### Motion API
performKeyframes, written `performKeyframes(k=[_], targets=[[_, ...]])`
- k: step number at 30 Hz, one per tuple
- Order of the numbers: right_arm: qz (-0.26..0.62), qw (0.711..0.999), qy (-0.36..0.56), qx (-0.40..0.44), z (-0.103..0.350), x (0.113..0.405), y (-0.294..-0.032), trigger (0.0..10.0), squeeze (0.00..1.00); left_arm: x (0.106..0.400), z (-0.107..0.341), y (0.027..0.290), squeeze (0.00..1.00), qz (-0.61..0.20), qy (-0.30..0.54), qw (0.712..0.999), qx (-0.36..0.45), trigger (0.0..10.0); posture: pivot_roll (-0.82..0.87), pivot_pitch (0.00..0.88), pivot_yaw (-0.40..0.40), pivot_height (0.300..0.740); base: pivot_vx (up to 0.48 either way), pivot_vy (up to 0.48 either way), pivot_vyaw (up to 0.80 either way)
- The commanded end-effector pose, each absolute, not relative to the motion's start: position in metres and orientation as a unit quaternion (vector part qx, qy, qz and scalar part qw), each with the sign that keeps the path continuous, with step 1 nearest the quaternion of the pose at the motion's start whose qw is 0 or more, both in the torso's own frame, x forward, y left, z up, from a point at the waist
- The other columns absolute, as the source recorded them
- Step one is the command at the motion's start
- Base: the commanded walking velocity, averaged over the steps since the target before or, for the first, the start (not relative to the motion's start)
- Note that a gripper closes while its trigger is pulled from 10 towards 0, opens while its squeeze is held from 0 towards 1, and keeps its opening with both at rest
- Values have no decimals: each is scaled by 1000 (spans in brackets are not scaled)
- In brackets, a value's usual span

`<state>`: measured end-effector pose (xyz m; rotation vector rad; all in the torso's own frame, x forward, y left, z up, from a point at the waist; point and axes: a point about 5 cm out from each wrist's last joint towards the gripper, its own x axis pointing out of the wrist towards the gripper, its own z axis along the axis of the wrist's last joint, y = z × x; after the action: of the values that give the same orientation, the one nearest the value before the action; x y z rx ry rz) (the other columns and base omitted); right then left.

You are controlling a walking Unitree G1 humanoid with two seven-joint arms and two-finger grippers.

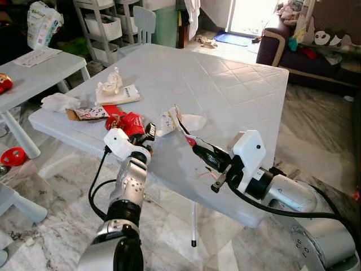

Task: Picking trash to rubbish bin

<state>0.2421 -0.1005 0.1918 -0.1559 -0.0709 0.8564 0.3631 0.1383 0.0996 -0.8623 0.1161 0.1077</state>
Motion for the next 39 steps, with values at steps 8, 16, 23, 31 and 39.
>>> performKeyframes(k=[8, 16, 23, 31, 39], targets=[[412, 906, -49, -81, 201, 241, -101, 0, 0, 367, 94, 149, 0, 56, 59, 908, -410, 10000, -198, 40, -43, 740, 0, 0, 0], [400, 912, -51, -82, 203, 237, -102, 0, 0, 376, 104, 145, 0, 36, 56, 906, -418, 7373, -224, 50, -37, 740, 0, 0, 0], [394, 914, -54, -86, 204, 238, -101, 0, 0, 386, 124, 142, 0, 14, 28, 909, -416, 6588, -232, 51, -32, 740, 0, 0, 0], [390, 915, -56, -84, 204, 239, -99, 0, 0, 389, 129, 140, 0, 2, 13, 901, -433, 0, -225, 52, -31, 740, 0, 0, 0], [386, 917, -56, -82, 203, 241, -99, 0, 0, 389, 129, 145, 0, 8, 9, 899, -438, 0, -220, 53, -27, 740, 0, 0, 0]])
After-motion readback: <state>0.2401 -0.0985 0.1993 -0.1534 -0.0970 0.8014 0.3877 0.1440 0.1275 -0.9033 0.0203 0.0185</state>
